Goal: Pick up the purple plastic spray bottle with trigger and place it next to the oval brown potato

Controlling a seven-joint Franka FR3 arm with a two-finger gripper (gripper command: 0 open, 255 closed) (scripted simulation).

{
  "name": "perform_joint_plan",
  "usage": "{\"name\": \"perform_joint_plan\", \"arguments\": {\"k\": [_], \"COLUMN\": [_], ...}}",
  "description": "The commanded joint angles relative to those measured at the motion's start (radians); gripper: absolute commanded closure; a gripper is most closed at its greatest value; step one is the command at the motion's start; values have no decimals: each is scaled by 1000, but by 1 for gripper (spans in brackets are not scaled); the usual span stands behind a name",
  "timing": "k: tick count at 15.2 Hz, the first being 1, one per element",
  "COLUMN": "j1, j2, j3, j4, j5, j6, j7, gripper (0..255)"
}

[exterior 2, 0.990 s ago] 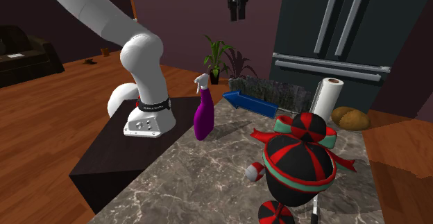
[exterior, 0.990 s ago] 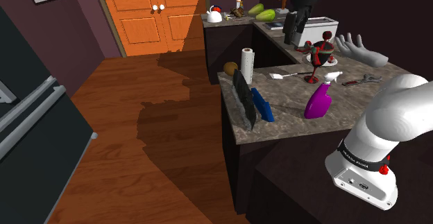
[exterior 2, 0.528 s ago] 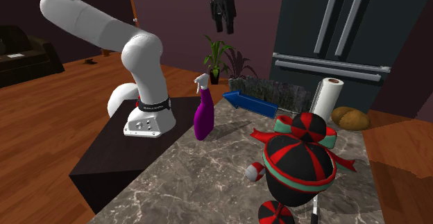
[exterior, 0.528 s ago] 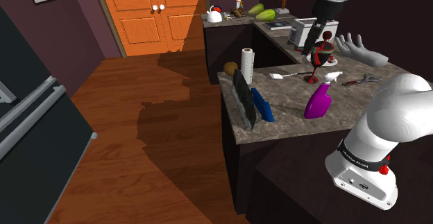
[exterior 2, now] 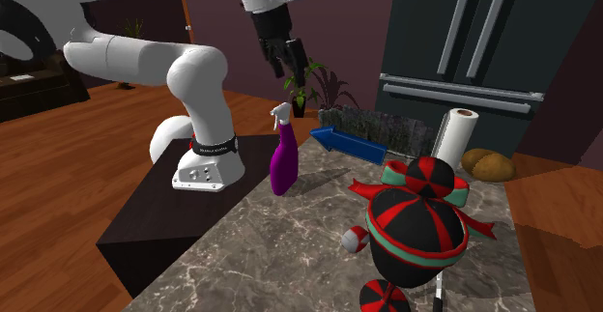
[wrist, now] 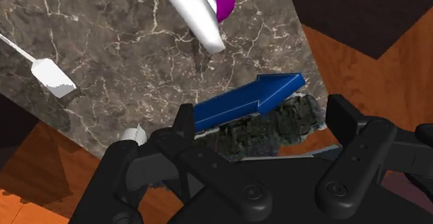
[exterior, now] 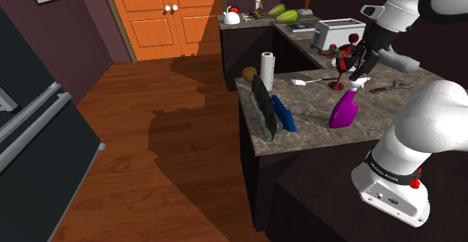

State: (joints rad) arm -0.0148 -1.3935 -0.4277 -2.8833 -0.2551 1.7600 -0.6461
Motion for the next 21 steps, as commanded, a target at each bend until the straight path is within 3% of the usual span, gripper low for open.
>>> {"name": "perform_joint_plan", "arguments": {"k": [1,7,12,21], "j1": [-32,-122,-73,-63], "j2": [-54,-77,1,44], "j3": [-115,-505,-805,-904], "j4": [-38,-67,3,-67], "j5": [-57,-257,-401,-491], "j6": [-3,-2,27,135], "j7": [-121,-484,-743,-729], "gripper": [0,0,0,0]}}
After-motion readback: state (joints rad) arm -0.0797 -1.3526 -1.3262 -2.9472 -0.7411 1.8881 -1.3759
